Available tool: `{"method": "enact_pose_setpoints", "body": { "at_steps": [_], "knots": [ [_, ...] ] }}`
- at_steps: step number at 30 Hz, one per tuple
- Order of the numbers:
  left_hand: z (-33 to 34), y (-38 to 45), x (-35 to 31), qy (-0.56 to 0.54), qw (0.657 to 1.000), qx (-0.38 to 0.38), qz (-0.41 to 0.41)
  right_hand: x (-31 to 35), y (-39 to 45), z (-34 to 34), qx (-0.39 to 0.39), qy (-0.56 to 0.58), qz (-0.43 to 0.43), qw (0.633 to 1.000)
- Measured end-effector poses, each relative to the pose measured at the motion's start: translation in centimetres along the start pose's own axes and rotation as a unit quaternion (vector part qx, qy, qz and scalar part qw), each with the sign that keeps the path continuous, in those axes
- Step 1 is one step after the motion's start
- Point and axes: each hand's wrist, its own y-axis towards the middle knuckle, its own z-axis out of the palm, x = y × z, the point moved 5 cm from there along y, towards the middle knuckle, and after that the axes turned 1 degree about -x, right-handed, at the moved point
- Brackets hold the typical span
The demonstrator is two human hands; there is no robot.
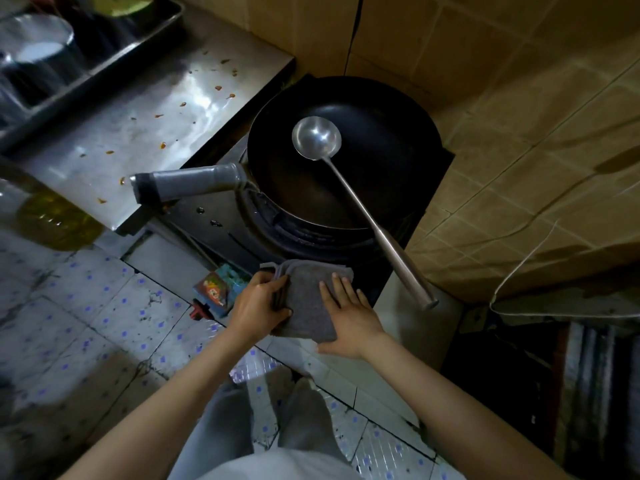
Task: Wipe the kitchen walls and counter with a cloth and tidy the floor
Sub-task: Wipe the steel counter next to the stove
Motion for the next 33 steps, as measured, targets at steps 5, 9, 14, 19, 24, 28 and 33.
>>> {"method": "enact_pose_setpoints", "body": {
  "at_steps": [5,9,14,19,24,28,33],
  "knots": [
    [-0.8,0.5,1.0,0.002,1.0,0.01,0.012,1.1,0.5,-0.3,-0.001,0.005,0.013,1.0],
    [-1.9,1.1,2.3,-0.004,0.999,0.028,0.036,2.4,1.1,-0.6,-0.009,0.011,0.038,0.999],
    [-3.9,1.7,4.5,0.008,0.997,0.043,0.058,5.4,2.2,-0.8,-0.008,0.029,0.083,0.996],
    [-6.0,2.4,7.7,-0.015,0.997,0.043,0.068,8.8,4.1,-1.3,-0.018,0.016,0.118,0.993],
    [-7.8,3.1,10.3,-0.022,0.996,0.035,0.081,11.4,6.4,-1.6,-0.047,0.004,0.15,0.988],
    [-9.6,3.7,12.3,-0.018,0.997,0.028,0.069,13.3,8.3,-2.7,-0.051,0.006,0.142,0.989],
    [-11.9,4.5,14.3,-0.018,0.999,0.018,0.043,14.9,10.6,-4.3,-0.054,0.026,0.113,0.992]
  ]
}}
